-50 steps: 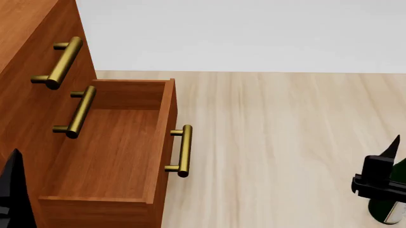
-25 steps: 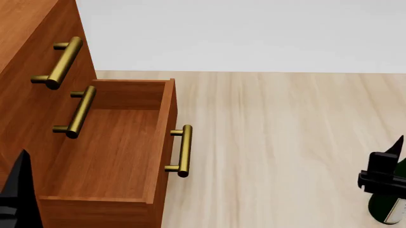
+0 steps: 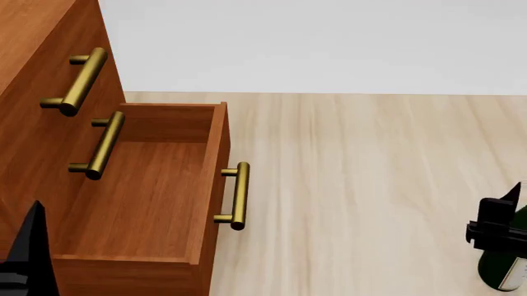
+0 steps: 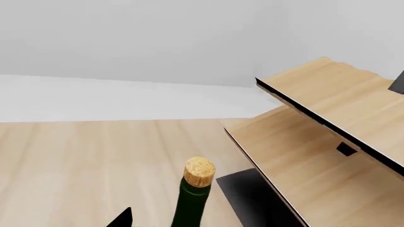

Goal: Put the wine bottle in the bottom drawer of the cabinet.

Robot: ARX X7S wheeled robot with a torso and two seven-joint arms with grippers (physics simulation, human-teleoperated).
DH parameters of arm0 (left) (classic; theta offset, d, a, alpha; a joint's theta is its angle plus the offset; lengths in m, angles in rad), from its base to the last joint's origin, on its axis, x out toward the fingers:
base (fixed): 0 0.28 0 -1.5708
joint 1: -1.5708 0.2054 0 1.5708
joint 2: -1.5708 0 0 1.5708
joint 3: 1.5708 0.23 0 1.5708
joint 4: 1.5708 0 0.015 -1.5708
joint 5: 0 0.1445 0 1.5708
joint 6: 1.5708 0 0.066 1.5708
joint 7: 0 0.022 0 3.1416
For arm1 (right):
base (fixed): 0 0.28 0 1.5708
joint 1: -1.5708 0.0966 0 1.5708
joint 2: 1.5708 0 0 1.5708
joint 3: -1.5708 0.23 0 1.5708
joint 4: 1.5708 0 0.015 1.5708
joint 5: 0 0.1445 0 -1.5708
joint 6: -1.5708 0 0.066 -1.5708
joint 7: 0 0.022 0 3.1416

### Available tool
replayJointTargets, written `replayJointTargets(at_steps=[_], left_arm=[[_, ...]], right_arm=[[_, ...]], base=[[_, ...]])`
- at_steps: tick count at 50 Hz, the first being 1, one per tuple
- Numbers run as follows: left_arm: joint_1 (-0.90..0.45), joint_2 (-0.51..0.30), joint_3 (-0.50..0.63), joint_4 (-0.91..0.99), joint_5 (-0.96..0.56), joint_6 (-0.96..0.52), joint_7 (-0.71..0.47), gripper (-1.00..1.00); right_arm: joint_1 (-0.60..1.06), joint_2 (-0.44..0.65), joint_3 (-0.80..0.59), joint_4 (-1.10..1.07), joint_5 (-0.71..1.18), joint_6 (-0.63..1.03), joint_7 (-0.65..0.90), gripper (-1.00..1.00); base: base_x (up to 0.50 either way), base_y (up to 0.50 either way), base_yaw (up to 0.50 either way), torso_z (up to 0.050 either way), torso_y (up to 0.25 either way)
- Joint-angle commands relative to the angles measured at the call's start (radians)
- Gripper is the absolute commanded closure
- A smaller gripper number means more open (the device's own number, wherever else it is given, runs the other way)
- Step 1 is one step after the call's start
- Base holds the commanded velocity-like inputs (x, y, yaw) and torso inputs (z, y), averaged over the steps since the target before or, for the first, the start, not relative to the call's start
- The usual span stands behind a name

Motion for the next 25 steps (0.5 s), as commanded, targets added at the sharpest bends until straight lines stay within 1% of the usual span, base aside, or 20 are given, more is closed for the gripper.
replayJointTargets(at_steps=[1, 15, 25], left_arm=[[-0.002, 0.007, 0.003, 0.000, -0.005, -0.005, 0.000, -1.00], [-0.021, 0.013, 0.007, 0.028, -0.020, -0.031, -0.020, -1.00], [-0.018, 0.015, 0.010, 0.019, -0.021, -0.026, -0.014, -1.00]], right_arm=[[0.079, -0.028, -0.046, 0.095, -0.034, 0.020, -0.042, -1.00], [0.144, -0.044, -0.073, 0.169, -0.059, 0.031, -0.073, -1.00], [0.195, -0.062, -0.092, 0.221, -0.060, 0.059, -0.102, -1.00]], base=[[0.00, 0.00, 0.00, 0.000, 0.000], [0.00, 0.00, 0.00, 0.000, 0.000], [0.00, 0.00, 0.00, 0.000, 0.000]])
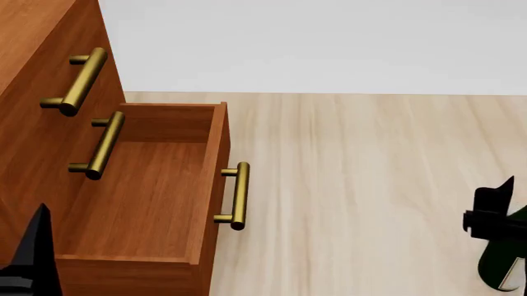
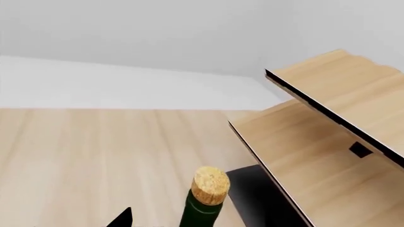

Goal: Put the wine bottle in the bottom drawer of the cabinet.

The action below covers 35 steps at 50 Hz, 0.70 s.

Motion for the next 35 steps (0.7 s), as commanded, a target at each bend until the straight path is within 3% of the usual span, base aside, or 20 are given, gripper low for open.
replayJointTargets(at_steps=[1, 35], left_arm=[[-0.005, 0.003, 0.003, 0.002, -0.005, -0.005, -0.002, -1.00], [0.006, 0.011, 0.009, -0.024, 0.006, 0.008, 0.015, -1.00]], right_arm=[[0.058, -0.021, -0.025, 0.065, -0.011, 0.019, -0.035, -1.00], [0.118, -0.051, -0.041, 0.191, -0.038, 0.000, -0.073, -1.00]], base=[[0.00, 0.00, 0.00, 0.000, 0.000], [0.00, 0.00, 0.00, 0.000, 0.000]])
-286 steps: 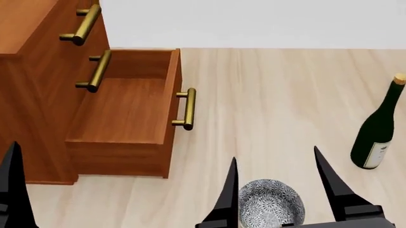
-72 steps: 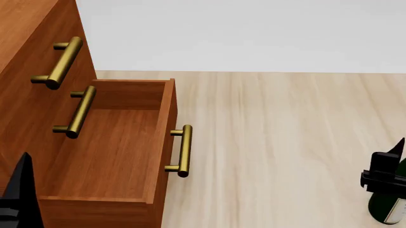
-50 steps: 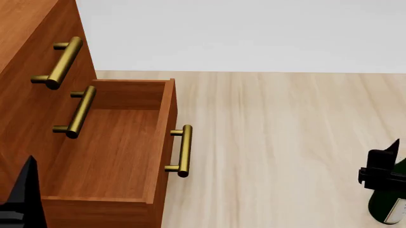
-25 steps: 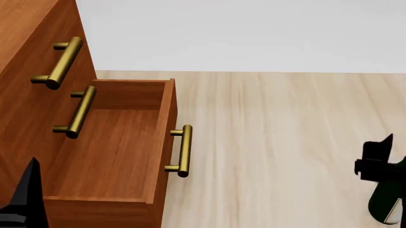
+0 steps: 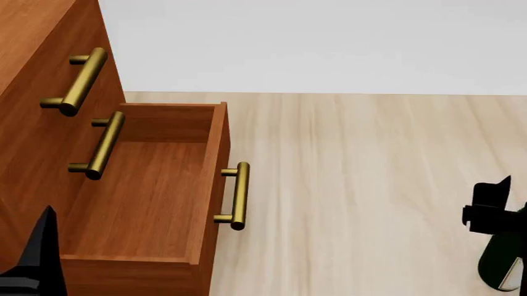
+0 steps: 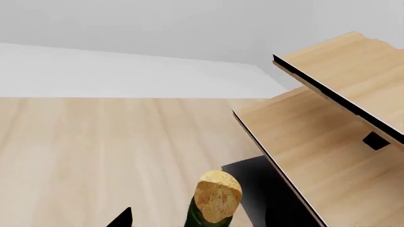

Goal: Put the wine bottle in the bottom drawer of the cabinet.

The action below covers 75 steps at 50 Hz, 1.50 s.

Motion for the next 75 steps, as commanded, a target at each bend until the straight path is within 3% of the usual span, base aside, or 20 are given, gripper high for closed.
replayJointTargets(at_steps=[1, 16, 17, 30, 43, 75], left_arm=[[0.003, 0.000, 0.000, -0.008, 0.001, 0.005, 0.002, -1.00], [0.006, -0.008, -0.005, -0.010, 0.001, 0.011, -0.001, -1.00], [0.007, -0.008, -0.004, -0.012, 0.001, 0.012, -0.001, -1.00], [0.008, 0.000, 0.000, -0.016, 0.006, 0.006, 0.003, -1.00], [0.007, 0.004, 0.003, -0.016, 0.007, 0.000, 0.001, -1.00], [-0.001, 0.006, 0.003, -0.011, -0.007, -0.012, -0.008, -1.00]], right_arm=[[0.021, -0.005, -0.004, 0.029, -0.007, 0.001, -0.008, -1.00], [0.066, -0.025, -0.016, 0.097, -0.034, -0.035, -0.038, -1.00], [0.069, -0.027, -0.015, 0.103, -0.034, -0.040, -0.040, 1.00], [0.055, -0.015, 0.009, 0.062, -0.005, -0.035, -0.040, 1.00], [0.041, 0.058, 0.025, -0.167, 0.042, 0.065, 0.015, 1.00], [0.330, 0.048, -0.058, -0.404, 0.078, 0.296, 0.003, 1.00]], base=[[0.00, 0.00, 0.00, 0.000, 0.000], [0.00, 0.00, 0.00, 0.000, 0.000], [0.00, 0.00, 0.00, 0.000, 0.000], [0.00, 0.00, 0.00, 0.000, 0.000], [0.00, 0.00, 0.00, 0.000, 0.001], [0.00, 0.00, 0.00, 0.000, 0.001]])
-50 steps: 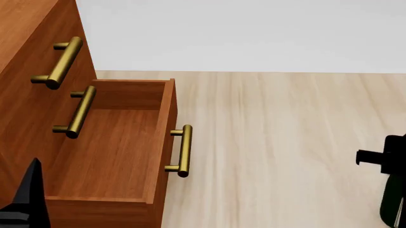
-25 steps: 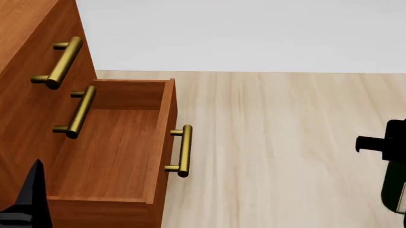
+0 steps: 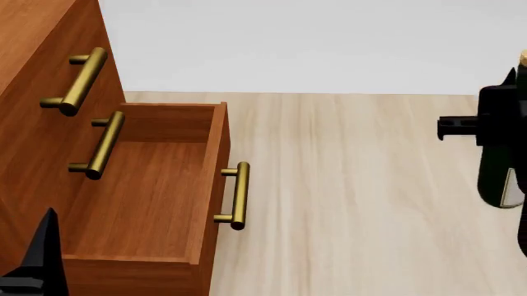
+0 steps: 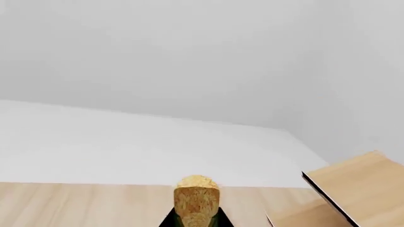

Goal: Put the wine bottle in the bottom drawer of the cabinet.

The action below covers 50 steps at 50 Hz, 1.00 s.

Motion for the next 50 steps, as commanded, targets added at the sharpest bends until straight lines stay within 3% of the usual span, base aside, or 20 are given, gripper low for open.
replayJointTargets(at_steps=[1, 11, 31, 50], left_arm=[[-0.010, 0.000, -0.002, 0.007, -0.010, -0.012, -0.010, -1.00], [-0.006, -0.002, 0.000, 0.010, 0.003, -0.012, -0.007, -1.00], [0.022, -0.002, 0.004, -0.008, 0.036, 0.019, 0.016, -1.00], [0.020, -0.005, 0.002, -0.021, 0.017, 0.018, 0.016, -1.00]], right_arm=[[0.134, -0.015, -0.031, -0.077, -0.013, 0.103, -0.015, 1.00], [0.267, -0.049, -0.076, -0.086, -0.005, 0.198, -0.034, 1.00], [0.521, -0.184, -0.231, 0.092, -0.095, 0.230, -0.159, 1.00], [0.704, -0.367, -0.251, 0.463, -0.078, 0.160, -0.363, 1.00]], base=[[0.00, 0.00, 0.00, 0.000, 0.000], [0.00, 0.00, 0.00, 0.000, 0.001], [0.00, 0.00, 0.00, 0.000, 0.001], [0.00, 0.00, 0.00, 0.000, 0.001]])
